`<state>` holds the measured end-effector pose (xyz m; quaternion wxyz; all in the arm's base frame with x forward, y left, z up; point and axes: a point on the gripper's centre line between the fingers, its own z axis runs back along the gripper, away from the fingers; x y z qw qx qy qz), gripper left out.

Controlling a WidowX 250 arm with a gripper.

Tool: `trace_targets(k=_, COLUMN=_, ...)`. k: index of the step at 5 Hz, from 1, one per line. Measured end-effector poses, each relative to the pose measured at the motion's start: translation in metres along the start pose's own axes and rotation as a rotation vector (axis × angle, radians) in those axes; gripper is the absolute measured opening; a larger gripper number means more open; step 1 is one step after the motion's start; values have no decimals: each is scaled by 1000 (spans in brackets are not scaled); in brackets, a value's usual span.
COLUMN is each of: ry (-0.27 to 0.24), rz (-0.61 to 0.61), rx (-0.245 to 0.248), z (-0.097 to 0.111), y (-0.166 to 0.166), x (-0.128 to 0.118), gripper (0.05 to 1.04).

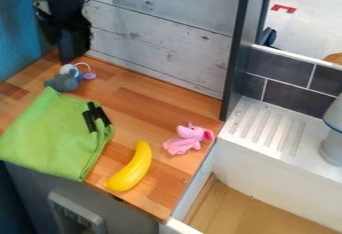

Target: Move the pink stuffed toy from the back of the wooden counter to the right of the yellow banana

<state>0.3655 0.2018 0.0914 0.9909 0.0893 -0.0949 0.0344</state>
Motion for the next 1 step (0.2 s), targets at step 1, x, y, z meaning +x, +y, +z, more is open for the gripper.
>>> trace_targets(k=1, ry=114, rz=2, rx=-50, z=-15, y=1, x=-17, gripper=1000)
